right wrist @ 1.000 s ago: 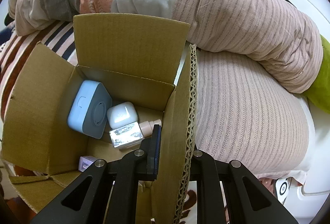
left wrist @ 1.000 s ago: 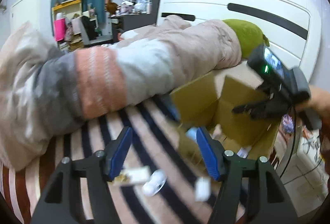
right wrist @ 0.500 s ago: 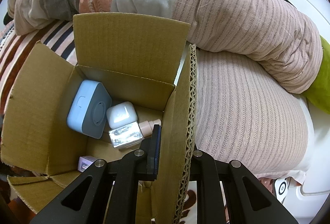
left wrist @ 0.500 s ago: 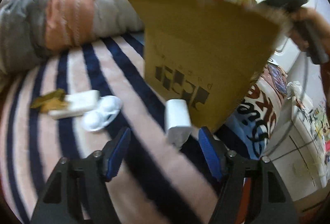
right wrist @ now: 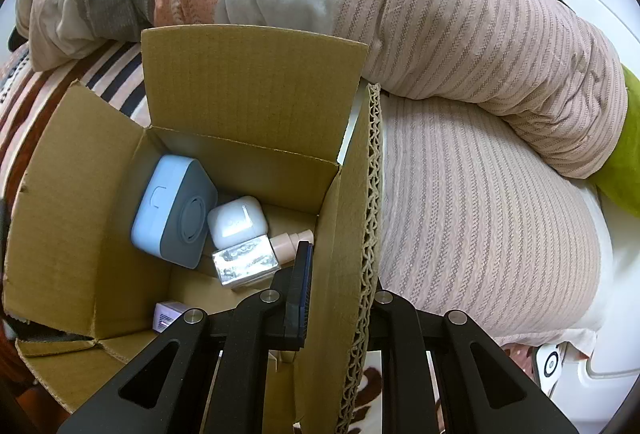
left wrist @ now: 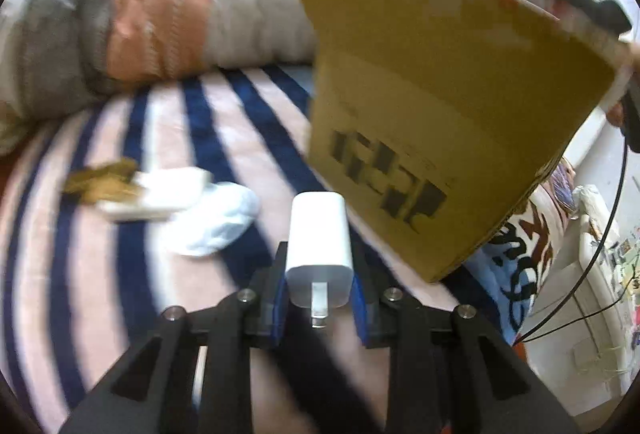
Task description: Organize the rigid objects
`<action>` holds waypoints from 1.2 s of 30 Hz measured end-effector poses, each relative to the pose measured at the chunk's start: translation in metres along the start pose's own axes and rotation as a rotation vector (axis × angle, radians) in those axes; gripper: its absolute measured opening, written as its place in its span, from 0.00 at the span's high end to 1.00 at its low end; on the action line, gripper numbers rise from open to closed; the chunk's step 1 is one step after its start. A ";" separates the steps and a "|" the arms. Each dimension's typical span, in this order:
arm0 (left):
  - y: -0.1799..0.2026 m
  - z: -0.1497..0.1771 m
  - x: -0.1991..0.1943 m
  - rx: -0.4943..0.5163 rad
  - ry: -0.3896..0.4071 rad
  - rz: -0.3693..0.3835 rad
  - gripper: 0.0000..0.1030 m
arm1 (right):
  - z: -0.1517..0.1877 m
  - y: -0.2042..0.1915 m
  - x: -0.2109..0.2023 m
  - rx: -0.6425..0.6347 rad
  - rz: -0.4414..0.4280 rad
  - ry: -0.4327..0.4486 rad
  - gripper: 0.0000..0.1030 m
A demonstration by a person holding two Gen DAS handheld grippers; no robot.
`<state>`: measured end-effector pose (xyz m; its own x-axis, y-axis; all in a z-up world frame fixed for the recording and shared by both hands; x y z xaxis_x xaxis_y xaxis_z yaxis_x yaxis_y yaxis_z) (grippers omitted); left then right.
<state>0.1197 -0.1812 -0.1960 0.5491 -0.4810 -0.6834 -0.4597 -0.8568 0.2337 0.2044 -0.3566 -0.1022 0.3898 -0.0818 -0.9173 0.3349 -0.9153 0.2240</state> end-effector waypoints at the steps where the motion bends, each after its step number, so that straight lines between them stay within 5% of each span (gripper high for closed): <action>1: -0.007 -0.004 -0.013 0.011 0.019 -0.024 0.77 | 0.000 0.000 0.000 -0.001 0.001 0.000 0.90; 6: -0.027 -0.041 -0.075 0.066 0.116 -0.100 0.77 | -0.001 0.000 0.000 0.000 0.000 -0.001 0.90; 11: -0.006 -0.096 -0.108 0.108 0.155 -0.016 0.77 | -0.001 -0.002 0.001 -0.006 0.010 -0.001 0.90; 14: 0.028 -0.126 -0.099 0.126 0.134 0.092 0.77 | 0.000 -0.003 0.001 -0.009 0.015 -0.001 0.90; 17: 0.063 -0.144 -0.070 0.185 0.054 0.125 0.77 | 0.000 -0.004 0.001 -0.006 0.010 0.001 0.90; 25: 0.093 -0.136 0.015 0.194 -0.232 0.110 0.77 | 0.001 -0.003 0.000 -0.006 0.002 0.006 0.90; 33: 0.090 -0.138 0.022 0.150 -0.237 0.121 0.75 | 0.002 -0.002 0.000 -0.009 -0.001 0.005 0.90; 36: 0.083 -0.146 0.002 0.142 -0.184 0.134 0.62 | 0.003 -0.003 0.000 -0.016 0.005 0.002 0.89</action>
Point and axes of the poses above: each gripper's, at about its wrist camera, not at the fingertips, and x roughly the way its jaws point, y to its right, z to its underside, the point moved 7 cm from there along x, roughly the way its jaws point, and after that the axes turned 3 degrees about z, right-handed, at the moved point
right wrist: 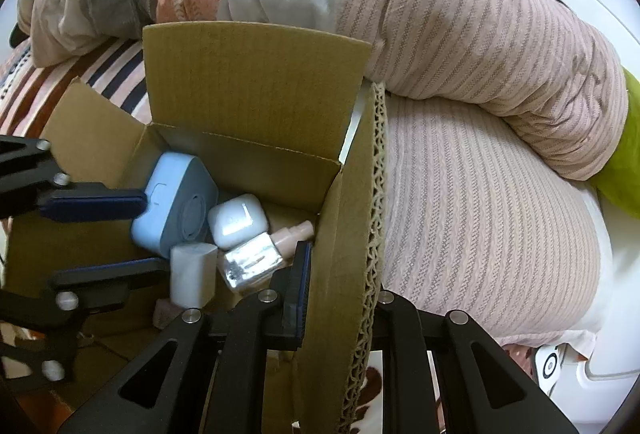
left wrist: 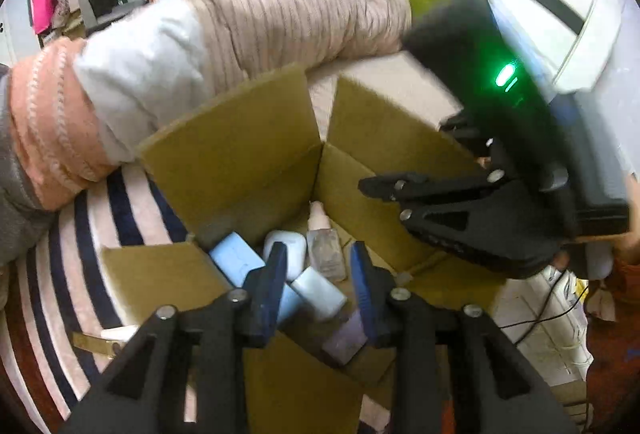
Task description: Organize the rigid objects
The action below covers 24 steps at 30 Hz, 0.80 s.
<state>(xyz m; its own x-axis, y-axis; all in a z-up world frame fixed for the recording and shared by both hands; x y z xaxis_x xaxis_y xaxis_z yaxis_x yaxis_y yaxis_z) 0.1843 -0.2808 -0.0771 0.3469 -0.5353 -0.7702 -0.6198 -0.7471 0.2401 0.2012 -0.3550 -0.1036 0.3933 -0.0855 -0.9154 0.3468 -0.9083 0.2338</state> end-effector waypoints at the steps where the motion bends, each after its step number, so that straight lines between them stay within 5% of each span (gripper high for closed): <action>1: -0.003 -0.001 -0.010 -0.007 0.026 -0.001 0.50 | 0.000 -0.001 0.000 0.000 -0.002 -0.002 0.89; 8: -0.068 0.014 -0.094 -0.054 0.195 -0.093 0.26 | 0.000 -0.003 0.001 -0.001 0.005 -0.007 0.88; 11: -0.107 0.038 -0.098 -0.067 0.181 -0.186 0.20 | 0.001 -0.003 0.002 -0.001 0.007 -0.010 0.88; 16: -0.180 0.099 -0.066 -0.121 0.043 -0.338 0.20 | -0.001 -0.004 0.003 -0.007 0.016 -0.015 0.88; 24: -0.215 0.140 -0.015 -0.286 0.002 -0.226 0.20 | -0.001 -0.005 0.004 -0.010 0.019 -0.020 0.88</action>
Point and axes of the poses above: each gripper's, at about its wrist camera, not at the fingertips, and x roughly the way its jaws point, y to its right, z to its underside, the point moved 7 cm from there along x, roughly the way its jaws point, and after that the axes turned 3 degrees about z, right-handed, at the moved point
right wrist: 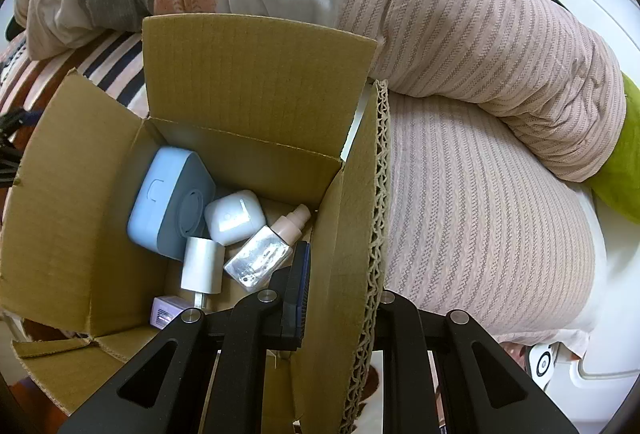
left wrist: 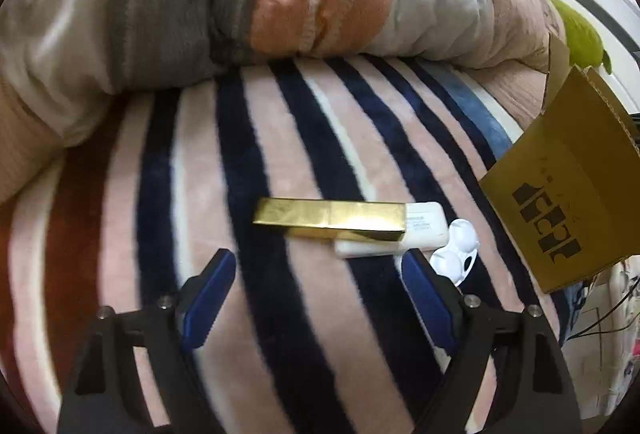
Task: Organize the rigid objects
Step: 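Grasp the gold bar upright with the left tool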
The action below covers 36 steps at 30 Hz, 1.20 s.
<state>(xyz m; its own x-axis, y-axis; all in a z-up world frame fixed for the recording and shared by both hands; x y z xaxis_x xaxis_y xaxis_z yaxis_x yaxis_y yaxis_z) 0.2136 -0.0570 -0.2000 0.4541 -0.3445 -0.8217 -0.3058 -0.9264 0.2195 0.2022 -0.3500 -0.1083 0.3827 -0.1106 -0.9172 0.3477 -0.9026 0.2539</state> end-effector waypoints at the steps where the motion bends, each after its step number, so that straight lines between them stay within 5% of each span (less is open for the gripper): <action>1: 0.002 -0.002 0.004 0.005 0.007 0.004 0.20 | 0.000 0.000 0.000 0.000 0.000 0.000 0.88; 14: 0.017 -0.024 0.038 -0.128 0.001 0.086 0.18 | 0.000 0.000 0.000 0.000 -0.001 0.001 0.88; 16: 0.022 -0.029 0.041 -0.124 0.002 0.064 0.49 | 0.000 0.001 0.000 0.001 -0.001 0.001 0.88; 17: 0.022 -0.029 0.043 -0.125 -0.009 0.044 0.58 | 0.001 0.000 0.000 0.002 -0.002 0.002 0.88; 22: 0.008 -0.027 0.037 -0.178 -0.003 0.058 0.81 | 0.001 0.000 -0.001 0.003 -0.005 0.004 0.88; 36: -0.013 -0.016 -0.019 -0.088 0.099 -0.001 0.85 | 0.002 -0.001 -0.001 -0.002 0.000 0.004 0.88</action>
Point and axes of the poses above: each gripper's, at about its wrist camera, not at the fingertips, and x roughly the way its jaws point, y to its right, z to its underside, the point moved 7 cm from there along x, roughly the way its jaws point, and after that the axes turned 3 degrees about z, right-handed, at the moved point
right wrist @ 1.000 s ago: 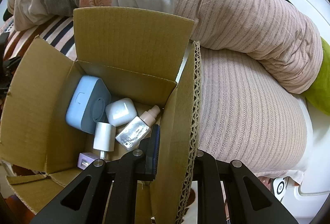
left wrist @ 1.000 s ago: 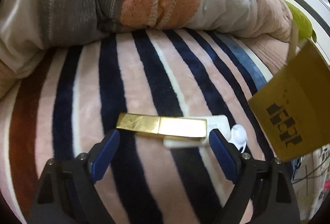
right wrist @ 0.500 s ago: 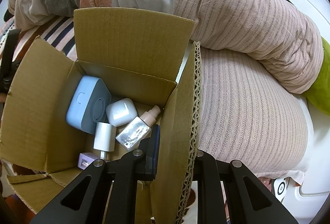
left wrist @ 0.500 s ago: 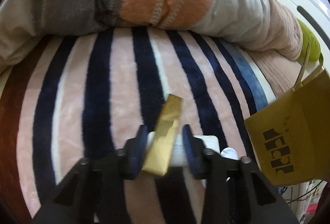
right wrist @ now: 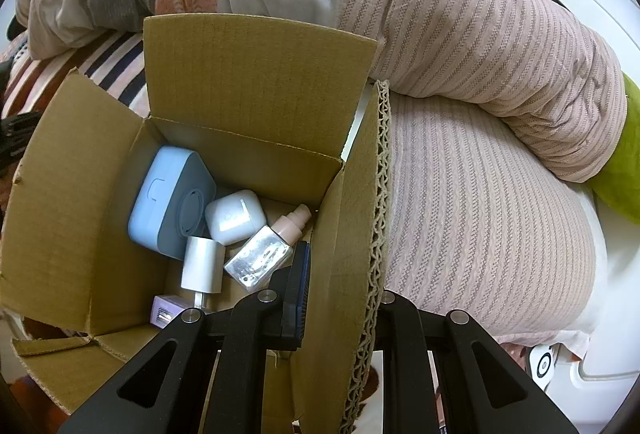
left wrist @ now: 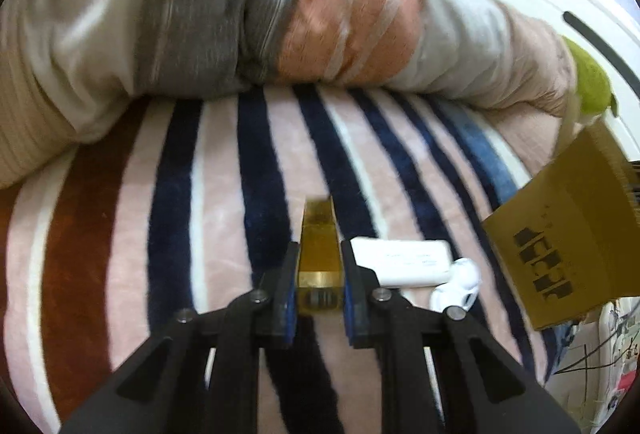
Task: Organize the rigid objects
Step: 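Grasp the gold bar upright with the left tool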
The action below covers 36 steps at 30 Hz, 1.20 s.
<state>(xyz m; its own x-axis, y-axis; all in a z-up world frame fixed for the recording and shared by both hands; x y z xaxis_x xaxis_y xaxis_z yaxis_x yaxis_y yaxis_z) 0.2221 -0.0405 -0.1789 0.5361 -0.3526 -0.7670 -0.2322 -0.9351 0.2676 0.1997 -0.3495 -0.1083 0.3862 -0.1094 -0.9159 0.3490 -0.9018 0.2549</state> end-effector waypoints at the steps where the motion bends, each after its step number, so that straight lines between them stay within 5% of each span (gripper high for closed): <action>1: 0.008 -0.005 -0.011 0.032 0.023 0.002 0.85 | 0.000 -0.001 0.000 0.001 -0.001 0.000 0.88; 6: 0.049 -0.025 -0.051 0.148 0.086 0.016 0.85 | 0.000 0.000 0.000 0.001 -0.001 0.001 0.88; 9: 0.059 -0.023 -0.042 0.201 0.037 -0.043 0.85 | 0.000 0.000 0.000 0.001 0.000 0.001 0.88; 13: 0.033 0.003 -0.018 0.118 -0.052 -0.029 0.85 | 0.001 0.000 -0.001 0.006 -0.004 0.007 0.88; 19: 0.003 0.028 -0.017 0.060 -0.045 0.001 0.85 | 0.000 0.001 0.000 0.001 0.000 0.003 0.88; 36: 0.001 0.018 0.033 0.016 -0.082 -0.020 0.84 | 0.001 0.004 0.000 0.006 -0.006 0.003 0.88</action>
<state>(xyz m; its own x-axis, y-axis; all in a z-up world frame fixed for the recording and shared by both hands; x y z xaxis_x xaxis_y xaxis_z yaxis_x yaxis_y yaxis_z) 0.2250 -0.0526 -0.2138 0.4727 -0.3289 -0.8175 -0.2354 -0.9411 0.2425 0.2003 -0.3535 -0.1070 0.3866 -0.1030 -0.9165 0.3459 -0.9050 0.2477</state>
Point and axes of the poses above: each gripper's, at about its wrist camera, not at the fingertips, and x roughly the way its jaws point, y to its right, z to its underside, the point moved 7 cm from there along x, roughly the way its jaws point, and after that the axes turned 3 degrees about z, right-handed, at the moved point
